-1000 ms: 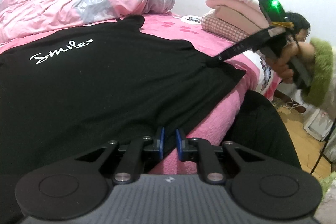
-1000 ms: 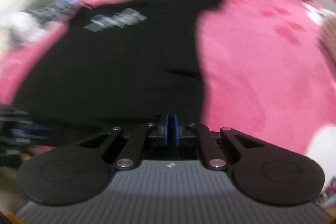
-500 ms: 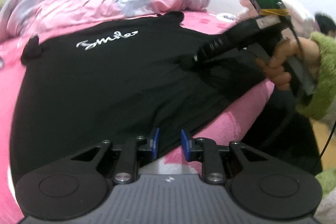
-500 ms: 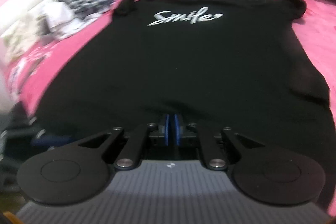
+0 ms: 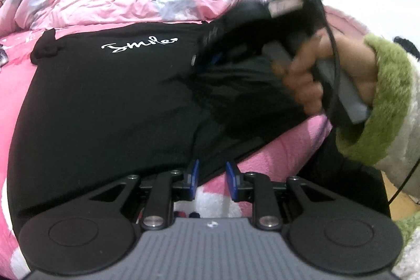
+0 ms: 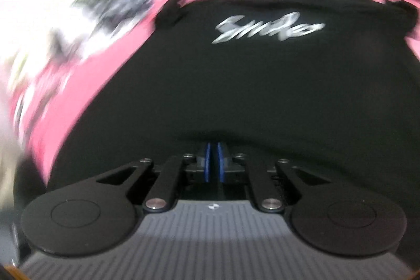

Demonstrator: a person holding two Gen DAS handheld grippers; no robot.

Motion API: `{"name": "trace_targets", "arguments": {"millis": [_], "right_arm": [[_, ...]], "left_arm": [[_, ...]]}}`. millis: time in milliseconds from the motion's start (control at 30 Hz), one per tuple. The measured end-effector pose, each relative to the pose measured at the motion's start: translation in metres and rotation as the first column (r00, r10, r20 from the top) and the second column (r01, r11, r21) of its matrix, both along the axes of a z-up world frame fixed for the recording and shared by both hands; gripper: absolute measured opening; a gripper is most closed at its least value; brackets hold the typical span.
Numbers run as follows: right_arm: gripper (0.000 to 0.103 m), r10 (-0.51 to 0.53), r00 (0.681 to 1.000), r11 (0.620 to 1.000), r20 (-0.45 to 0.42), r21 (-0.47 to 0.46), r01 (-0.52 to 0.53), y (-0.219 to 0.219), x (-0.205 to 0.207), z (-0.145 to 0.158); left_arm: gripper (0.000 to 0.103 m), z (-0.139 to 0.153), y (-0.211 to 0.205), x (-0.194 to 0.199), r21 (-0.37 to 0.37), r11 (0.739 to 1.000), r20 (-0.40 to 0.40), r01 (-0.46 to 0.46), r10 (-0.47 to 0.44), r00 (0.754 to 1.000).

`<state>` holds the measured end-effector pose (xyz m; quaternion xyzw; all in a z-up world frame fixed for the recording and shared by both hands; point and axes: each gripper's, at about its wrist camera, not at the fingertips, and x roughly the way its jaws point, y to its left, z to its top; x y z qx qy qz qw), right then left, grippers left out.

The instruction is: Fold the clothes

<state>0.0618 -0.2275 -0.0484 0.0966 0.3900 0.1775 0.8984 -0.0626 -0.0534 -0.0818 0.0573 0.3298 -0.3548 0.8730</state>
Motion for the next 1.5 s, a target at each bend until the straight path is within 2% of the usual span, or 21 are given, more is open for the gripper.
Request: {"name": "trace_targets", "arguments": {"millis": [67, 167, 233, 300, 400, 600, 700, 767, 833, 900, 1000, 1067, 1100, 1233, 1267, 1333, 1400, 1433, 1467, 1500], "right_arm": [[0.01, -0.026, 0.998, 1.0, 0.051, -0.012, 0.026, -0.002, -0.005, 0.015], [0.012, 0.154, 0.987, 0.988, 0.036, 0.013, -0.155, 0.006, -0.025, 0.031], [0.014, 0.277, 0.961, 0.96, -0.006, 0.052, -0.277, 0.02, -0.029, 0.03], [0.015, 0.358, 0.933, 0.933, -0.034, 0.063, -0.356, 0.04, -0.03, 0.024], [0.013, 0.337, 0.939, 0.941, -0.073, 0.02, -0.337, 0.068, -0.015, 0.002], [0.016, 0.245, 0.969, 0.969, 0.011, 0.006, -0.245, 0.071, -0.014, 0.018], [0.016, 0.421, 0.906, 0.907, -0.041, 0.005, -0.421, 0.084, -0.027, 0.019], [0.017, 0.475, 0.878, 0.877, -0.063, -0.043, -0.478, 0.104, -0.031, 0.012], [0.016, 0.459, 0.888, 0.885, -0.042, -0.074, -0.461, 0.119, -0.026, 0.001], [0.015, 0.388, 0.922, 0.922, -0.004, -0.014, -0.388, 0.122, -0.01, -0.002], [0.018, 0.318, 0.948, 0.948, 0.02, 0.007, -0.318, 0.114, -0.008, 0.014], [0.019, 0.425, 0.905, 0.905, 0.015, -0.032, -0.424, 0.114, -0.021, 0.026], [0.02, 0.488, 0.873, 0.872, -0.012, -0.03, -0.488, 0.118, -0.027, 0.027], [0.023, 0.604, 0.794, 0.793, -0.075, -0.047, -0.607, 0.145, -0.035, 0.013], [0.023, 0.587, 0.807, 0.806, -0.066, -0.046, -0.59, 0.153, -0.028, 0.006], [0.022, 0.535, 0.845, 0.845, -0.009, 0.015, -0.535, 0.164, -0.005, -0.003], [0.022, 0.455, 0.89, 0.889, 0.02, 0.054, -0.455, 0.162, 0.01, -0.001], [0.024, 0.427, 0.903, 0.903, 0.035, 0.04, -0.428, 0.158, 0.009, 0.004], [0.024, 0.428, 0.902, 0.903, 0.045, 0.024, -0.43, 0.152, 0.005, 0.011], [0.024, 0.459, 0.887, 0.887, 0.041, 0.024, -0.46, 0.145, 0.0, 0.017]], "left_arm": [[0.024, 0.002, 0.006, -0.001, -0.025, 1.0, -0.008, -0.009, 0.009, 1.0], [0.025, 0.008, 0.017, -0.008, -0.024, 0.999, 0.033, -0.027, 0.028, 0.999], [0.026, 0.011, 0.024, -0.014, 0.006, 0.999, 0.079, -0.051, 0.05, 0.996], [0.026, 0.011, 0.029, -0.013, 0.029, 0.996, 0.082, -0.085, 0.083, 0.993], [0.023, 0.004, 0.036, -0.008, 0.043, 0.99, 0.039, -0.131, 0.129, 0.991], [0.024, 0.005, 0.045, -0.011, 0.028, 0.989, 0.029, -0.146, 0.145, 0.989], [0.024, 0.002, 0.05, -0.008, 0.033, 0.987, 0.012, -0.159, 0.159, 0.987], [0.024, -0.002, 0.052, -0.006, 0.024, 0.986, -0.009, -0.166, 0.167, 0.986], [0.024, -0.002, 0.054, -0.006, 0.018, 0.985, -0.017, -0.17, 0.17, 0.985], [0.023, -0.003, 0.055, -0.005, 0.011, 0.985, -0.025, -0.174, 0.174, 0.984], [0.023, -0.006, 0.059, -0.004, -0.014, 0.984, -0.035, -0.176, 0.176, 0.984], [0.023, -0.007, 0.062, -0.001, -0.029, 0.984, -0.043, -0.176, 0.175, 0.984], [0.023, -0.008, 0.063, -0.001, -0.034, 0.984, -0.045, -0.174, 0.173, 0.984], [0.023, -0.009, 0.065, -0.002, -0.049, 0.984, -0.055, -0.171, 0.168, 0.984], [0.022, -0.009, 0.065, -0.001, -0.051, 0.984, -0.055, -0.172, 0.169, 0.984], [0.019, -0.009, 0.066, 0.0, -0.057, 0.983, -0.062, -0.176, 0.173, 0.983], [0.019, -0.009, 0.069, 0.001, -0.071, 0.982, -0.072, -0.177, 0.172, 0.982], [0.019, -0.01, 0.07, 0.002, -0.079, 0.981, -0.076, -0.176, 0.171, 0.982], [0.019, -0.011, 0.071, 0.001, -0.082, 0.981, -0.077, -0.174, 0.168, 0.983], [0.019, -0.011, 0.071, 0.001, -0.083, 0.982, -0.074, -0.171, 0.165, 0.983]]}}
